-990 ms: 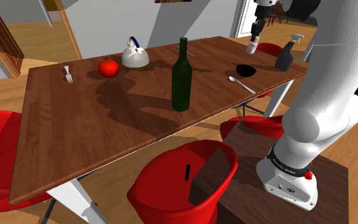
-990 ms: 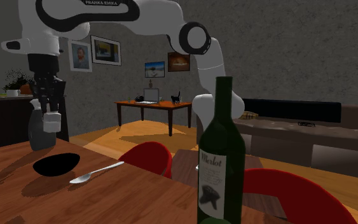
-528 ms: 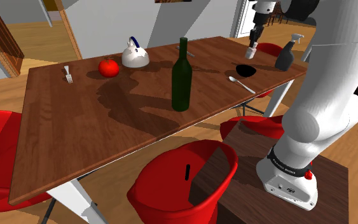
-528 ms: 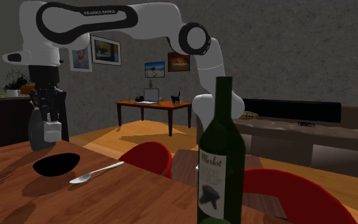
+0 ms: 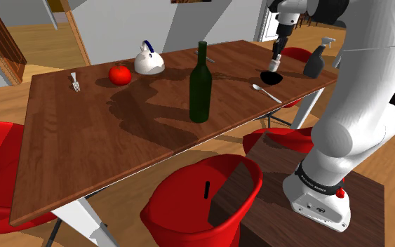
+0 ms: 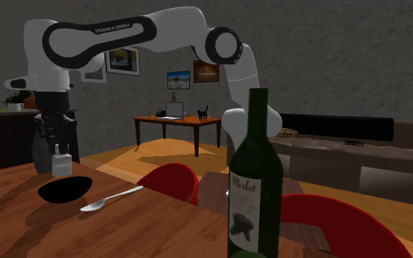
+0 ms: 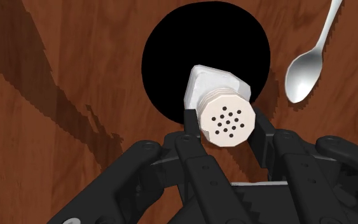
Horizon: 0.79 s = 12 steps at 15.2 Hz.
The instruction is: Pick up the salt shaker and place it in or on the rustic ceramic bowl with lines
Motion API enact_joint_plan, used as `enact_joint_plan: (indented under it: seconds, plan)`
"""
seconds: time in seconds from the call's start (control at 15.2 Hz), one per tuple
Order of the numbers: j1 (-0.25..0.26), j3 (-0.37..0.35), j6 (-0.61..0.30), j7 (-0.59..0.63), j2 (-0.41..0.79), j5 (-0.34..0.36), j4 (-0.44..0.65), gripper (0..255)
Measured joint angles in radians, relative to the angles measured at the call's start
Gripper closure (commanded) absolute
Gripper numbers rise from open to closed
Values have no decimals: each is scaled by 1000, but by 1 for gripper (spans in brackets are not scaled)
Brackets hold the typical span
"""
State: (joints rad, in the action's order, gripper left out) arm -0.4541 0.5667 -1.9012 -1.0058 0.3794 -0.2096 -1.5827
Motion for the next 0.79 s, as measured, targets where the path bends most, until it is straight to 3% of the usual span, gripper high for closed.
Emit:
enact_joint_plan:
  seconds: [0.33, 0.73, 0.79]
  plan:
    - [1, -5, -57, -8, 12, -10, -47, 255]
    - [1, -5, -65, -8, 13, -11, -54, 255]
    - [1, -5, -65, -8, 13, -11, -54, 0]
